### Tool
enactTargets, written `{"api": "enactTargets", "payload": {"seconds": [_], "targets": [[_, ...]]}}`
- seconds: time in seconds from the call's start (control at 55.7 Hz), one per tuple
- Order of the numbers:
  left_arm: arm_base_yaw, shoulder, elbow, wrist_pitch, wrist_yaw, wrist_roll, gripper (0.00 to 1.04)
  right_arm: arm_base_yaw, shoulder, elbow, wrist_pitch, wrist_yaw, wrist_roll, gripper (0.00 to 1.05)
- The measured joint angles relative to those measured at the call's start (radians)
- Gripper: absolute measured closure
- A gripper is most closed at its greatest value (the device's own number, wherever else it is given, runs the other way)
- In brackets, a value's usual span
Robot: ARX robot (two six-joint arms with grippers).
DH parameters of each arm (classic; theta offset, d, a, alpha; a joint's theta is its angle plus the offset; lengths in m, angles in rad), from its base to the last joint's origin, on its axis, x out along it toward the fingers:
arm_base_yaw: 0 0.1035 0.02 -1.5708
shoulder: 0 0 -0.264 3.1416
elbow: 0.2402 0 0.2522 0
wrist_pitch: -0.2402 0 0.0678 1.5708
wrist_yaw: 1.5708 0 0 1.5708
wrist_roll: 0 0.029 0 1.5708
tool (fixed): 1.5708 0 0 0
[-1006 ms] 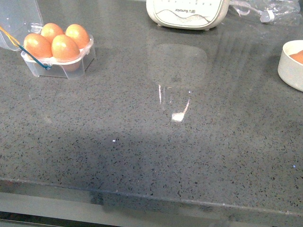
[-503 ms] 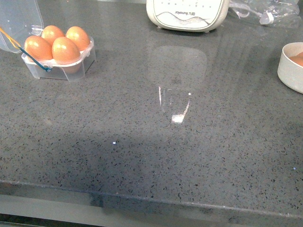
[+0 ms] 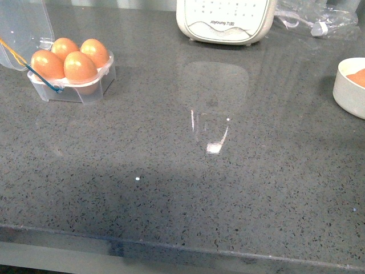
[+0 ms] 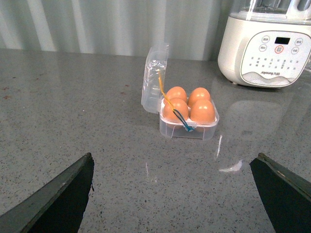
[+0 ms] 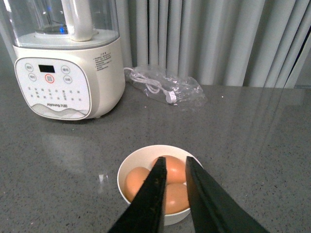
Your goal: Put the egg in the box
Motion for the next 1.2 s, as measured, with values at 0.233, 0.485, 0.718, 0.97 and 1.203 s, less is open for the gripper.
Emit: {"api": "enactTargets", "payload": {"seconds": [0.233, 0.485, 0.718, 0.97, 1.203], "targets": [[0.0, 0.0, 0.0, 0.0, 0.0, 0.0, 0.07, 0.0, -0.126, -0.118, -0.003, 0.0, 0.003, 1.02], [0.0, 0.0, 0.0, 0.0, 0.0, 0.0, 0.07, 0.0, -0.239, -0.185, -0.05, 0.0, 0.003, 1.02], [0.0, 0.0, 0.0, 0.0, 0.0, 0.0, 0.07, 0.0, -0.362, -0.23, -0.127, 0.0, 0.003, 1.02], [0.0, 0.0, 0.0, 0.0, 0.0, 0.0, 0.07, 0.0, -0.477, -0.286, -0.177, -0.001, 0.003, 1.02], [0.0, 0.0, 0.0, 0.0, 0.0, 0.0, 0.07, 0.0, -0.573, -0.286, -0.267, 0.0, 0.003, 1.02]]}}
